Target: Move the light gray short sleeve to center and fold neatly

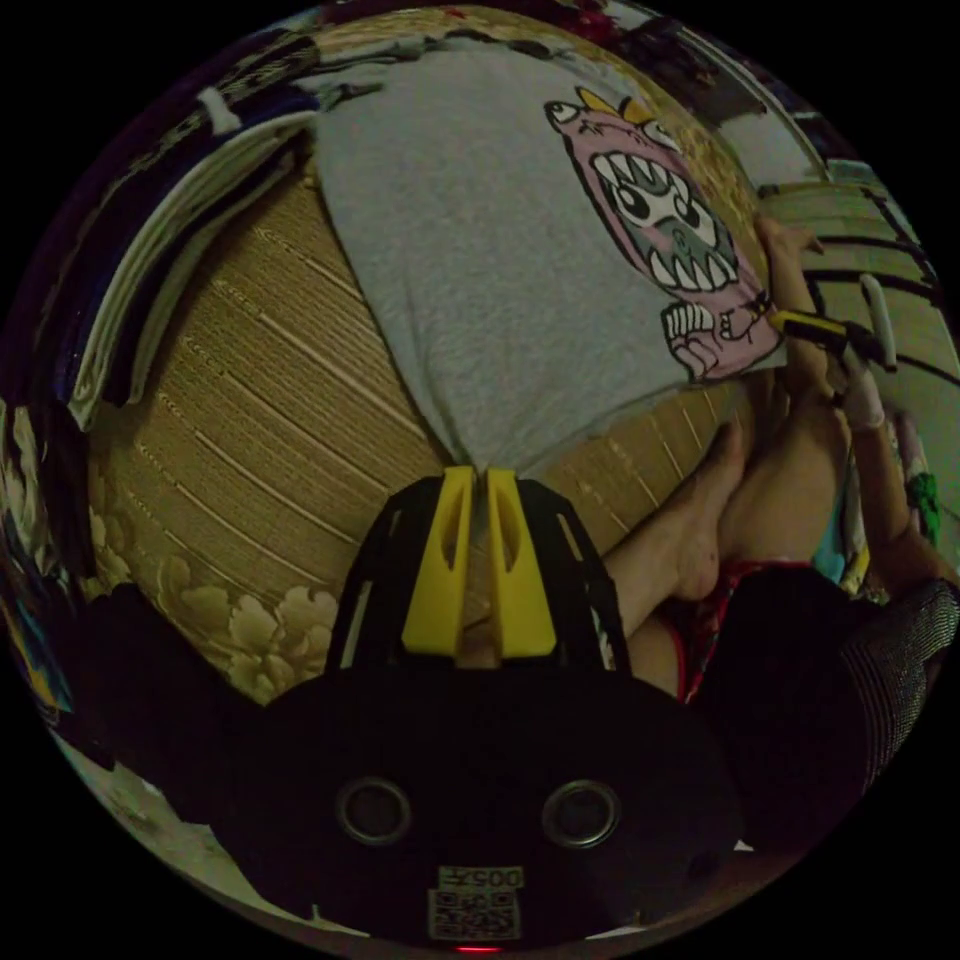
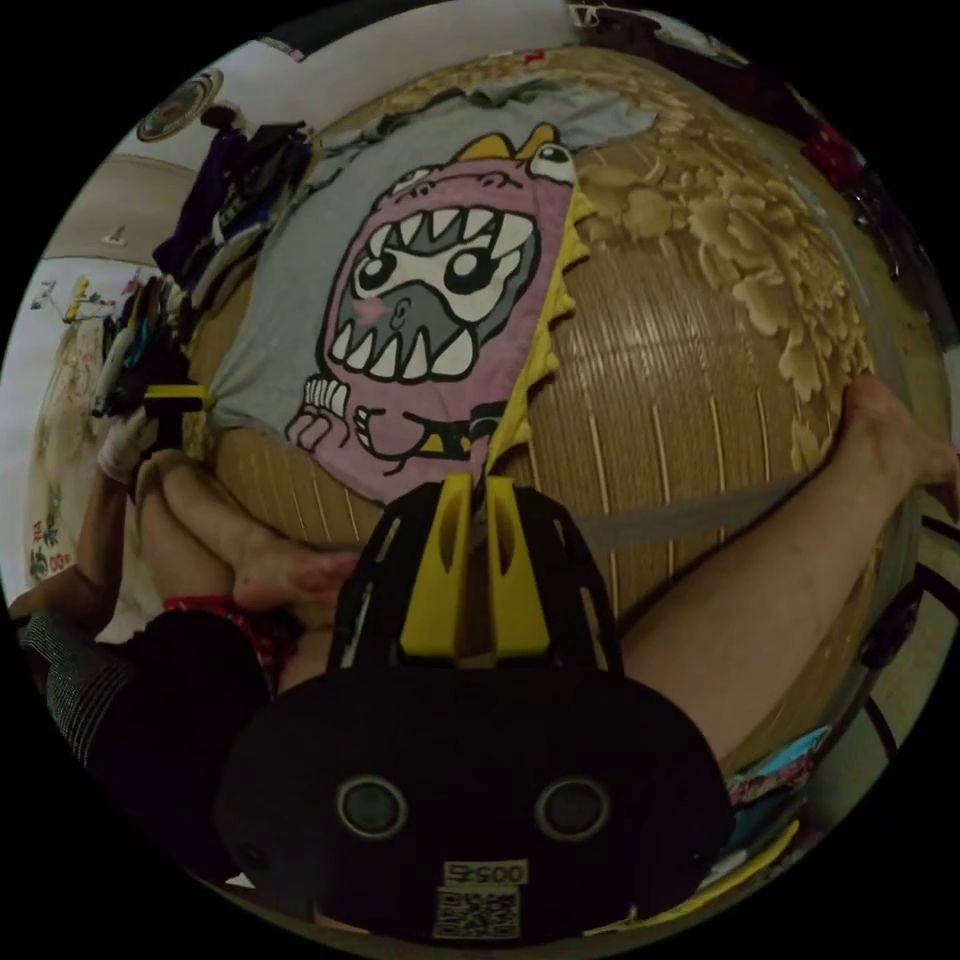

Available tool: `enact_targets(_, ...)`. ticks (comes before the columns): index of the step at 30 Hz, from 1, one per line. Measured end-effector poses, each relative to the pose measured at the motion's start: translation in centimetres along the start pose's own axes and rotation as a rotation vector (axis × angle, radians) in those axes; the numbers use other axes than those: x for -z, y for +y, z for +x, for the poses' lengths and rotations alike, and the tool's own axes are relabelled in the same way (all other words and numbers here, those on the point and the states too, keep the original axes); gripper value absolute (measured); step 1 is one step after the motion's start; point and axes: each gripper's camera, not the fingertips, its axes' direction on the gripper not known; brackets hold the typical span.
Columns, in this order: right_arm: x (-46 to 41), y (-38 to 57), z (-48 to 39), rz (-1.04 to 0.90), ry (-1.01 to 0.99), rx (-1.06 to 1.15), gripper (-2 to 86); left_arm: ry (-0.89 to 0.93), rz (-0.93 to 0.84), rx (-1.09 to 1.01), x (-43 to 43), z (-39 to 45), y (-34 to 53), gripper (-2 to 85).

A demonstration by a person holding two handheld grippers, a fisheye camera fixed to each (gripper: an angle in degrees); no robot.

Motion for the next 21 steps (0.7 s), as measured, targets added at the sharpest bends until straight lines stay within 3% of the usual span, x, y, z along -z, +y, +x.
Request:
enact_targets(6, -2.3, 2.7, 2.1, -0.140, -0.009, -0.036, 0.2, 0.066, -0.119, -0.009, -5.0, -1.0, -1.8, 4.5)
enact_targets(17, 0.5, 9.6, 5.0, -0.062, -0.054, -0.107, 0.5, 0.024, 0.089, 0.056, -3.1, -3.5, -1.0, 1.6)
enact_targets(21, 0.6, 11.0, 3.8, 0.063, -0.105, -0.053, -0.7, 0.127, 0.183, -0.028, -4.3, -2.6, -4.9, 0.0)
